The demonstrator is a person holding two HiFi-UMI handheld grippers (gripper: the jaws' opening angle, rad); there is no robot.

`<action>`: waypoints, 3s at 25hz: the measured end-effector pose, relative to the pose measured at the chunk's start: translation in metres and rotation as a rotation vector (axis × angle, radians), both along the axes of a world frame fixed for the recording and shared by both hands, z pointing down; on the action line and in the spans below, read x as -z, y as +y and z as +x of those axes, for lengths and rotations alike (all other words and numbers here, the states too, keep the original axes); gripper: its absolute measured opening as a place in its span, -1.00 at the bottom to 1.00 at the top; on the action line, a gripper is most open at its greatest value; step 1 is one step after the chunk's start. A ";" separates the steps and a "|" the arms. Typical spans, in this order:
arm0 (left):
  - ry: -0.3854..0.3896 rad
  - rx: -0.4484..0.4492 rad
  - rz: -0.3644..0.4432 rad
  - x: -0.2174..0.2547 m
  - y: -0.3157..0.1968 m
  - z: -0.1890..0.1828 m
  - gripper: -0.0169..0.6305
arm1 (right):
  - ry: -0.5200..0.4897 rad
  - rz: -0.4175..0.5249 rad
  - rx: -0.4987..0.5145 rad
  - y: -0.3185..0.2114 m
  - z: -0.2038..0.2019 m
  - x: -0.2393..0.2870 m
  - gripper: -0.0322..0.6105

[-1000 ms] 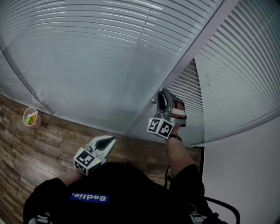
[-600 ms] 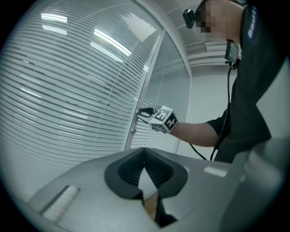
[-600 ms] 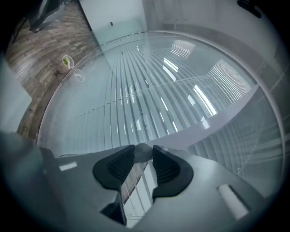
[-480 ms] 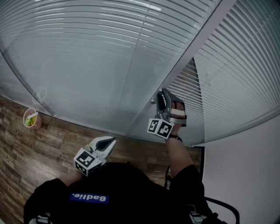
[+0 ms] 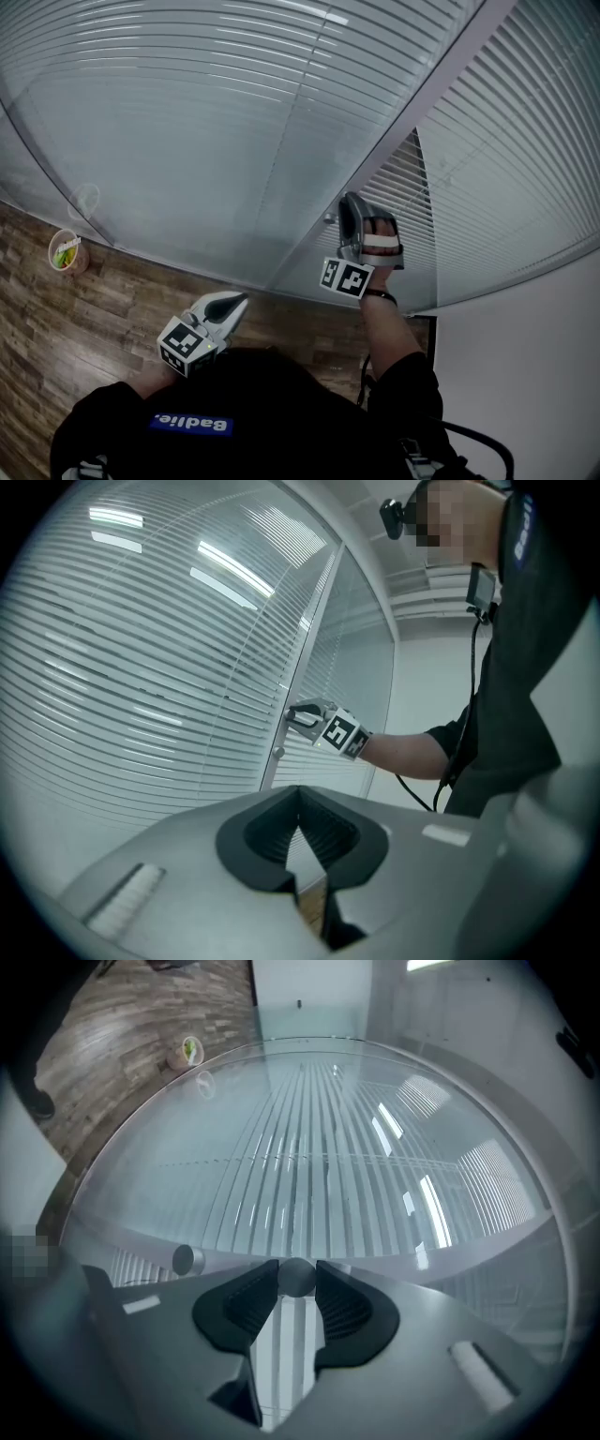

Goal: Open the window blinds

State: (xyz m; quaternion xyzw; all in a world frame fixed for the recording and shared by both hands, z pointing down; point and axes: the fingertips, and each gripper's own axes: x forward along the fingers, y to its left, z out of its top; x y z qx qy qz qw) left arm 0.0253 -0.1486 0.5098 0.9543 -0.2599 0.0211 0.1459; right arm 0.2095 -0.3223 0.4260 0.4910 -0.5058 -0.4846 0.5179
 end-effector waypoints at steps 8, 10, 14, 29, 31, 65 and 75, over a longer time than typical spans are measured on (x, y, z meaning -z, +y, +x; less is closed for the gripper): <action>-0.007 -0.001 0.002 -0.001 0.000 0.000 -0.95 | -0.333 0.014 -0.052 -0.001 -0.001 0.007 -0.50; -0.010 -0.005 0.003 -0.001 0.000 0.000 -0.95 | -0.372 0.014 -0.058 -0.001 -0.001 0.008 -0.50; -0.012 -0.008 0.005 -0.002 0.000 0.000 -0.95 | -0.377 0.004 -0.053 0.000 -0.002 0.007 -0.50; -0.001 0.011 -0.009 -0.003 -0.004 0.002 -0.95 | 0.034 -0.032 0.005 0.000 0.000 -0.002 -0.51; -0.003 0.008 -0.005 -0.003 -0.002 0.002 -0.95 | -0.049 -0.034 0.000 0.000 0.000 -0.001 -0.51; -0.002 0.007 -0.010 0.001 0.001 0.000 -0.95 | -0.325 -0.055 -0.089 -0.001 0.005 0.006 -0.50; -0.007 0.007 -0.007 0.000 0.005 -0.003 -0.95 | -0.414 -0.056 -0.092 0.000 0.002 0.008 -0.49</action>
